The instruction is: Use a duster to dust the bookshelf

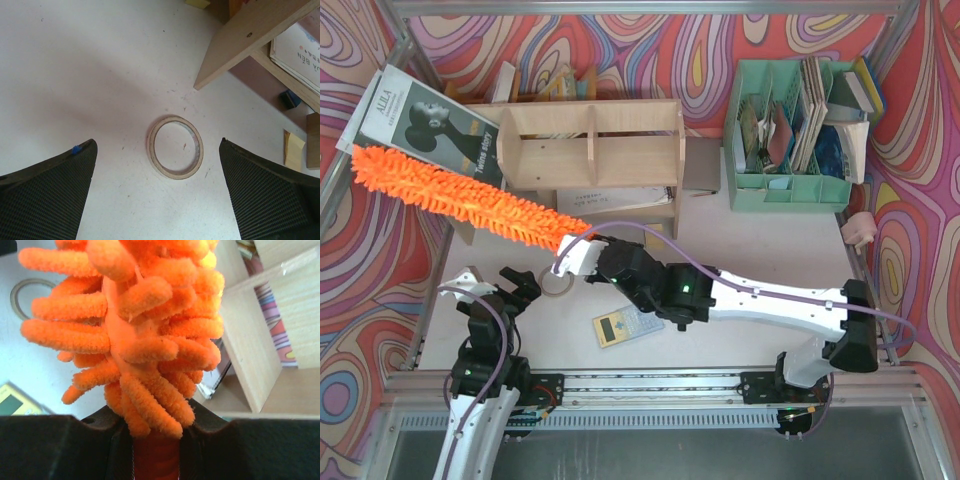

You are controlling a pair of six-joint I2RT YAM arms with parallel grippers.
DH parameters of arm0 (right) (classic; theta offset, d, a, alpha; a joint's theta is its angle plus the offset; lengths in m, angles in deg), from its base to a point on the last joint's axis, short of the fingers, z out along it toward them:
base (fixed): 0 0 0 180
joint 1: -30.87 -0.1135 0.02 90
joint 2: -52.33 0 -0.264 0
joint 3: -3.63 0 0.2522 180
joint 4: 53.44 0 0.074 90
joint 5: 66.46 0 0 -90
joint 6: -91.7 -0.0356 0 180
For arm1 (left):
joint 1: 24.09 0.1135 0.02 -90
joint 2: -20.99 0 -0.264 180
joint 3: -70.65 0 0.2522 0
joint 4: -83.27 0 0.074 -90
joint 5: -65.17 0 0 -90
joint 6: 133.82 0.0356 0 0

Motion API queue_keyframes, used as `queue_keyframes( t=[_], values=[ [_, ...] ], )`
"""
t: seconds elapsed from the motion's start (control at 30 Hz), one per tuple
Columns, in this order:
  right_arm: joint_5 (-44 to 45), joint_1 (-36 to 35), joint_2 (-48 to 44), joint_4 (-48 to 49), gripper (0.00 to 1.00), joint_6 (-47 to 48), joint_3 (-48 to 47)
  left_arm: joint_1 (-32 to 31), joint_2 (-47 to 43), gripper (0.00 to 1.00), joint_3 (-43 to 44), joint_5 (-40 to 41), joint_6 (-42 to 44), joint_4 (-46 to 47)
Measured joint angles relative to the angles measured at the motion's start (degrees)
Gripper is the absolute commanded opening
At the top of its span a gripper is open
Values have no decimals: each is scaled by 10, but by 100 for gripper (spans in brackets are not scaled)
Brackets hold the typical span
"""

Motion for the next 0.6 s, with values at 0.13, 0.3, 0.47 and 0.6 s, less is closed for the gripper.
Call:
queue_keyframes(
  t=[0.13,0.3,0.47,0.6],
  values=[
    [-8,0,31,34,0,44,-25,0,0,99,0,0,0,0],
    [-26,1,57,35,0,97,-38,0,0,98,0,0,0,0],
    [-44,12,63,26,0,146,-60,0,0,98,0,0,0,0],
    [-47,25,66,25,0,182,-92,0,2,98,0,0,0,0]
  ],
)
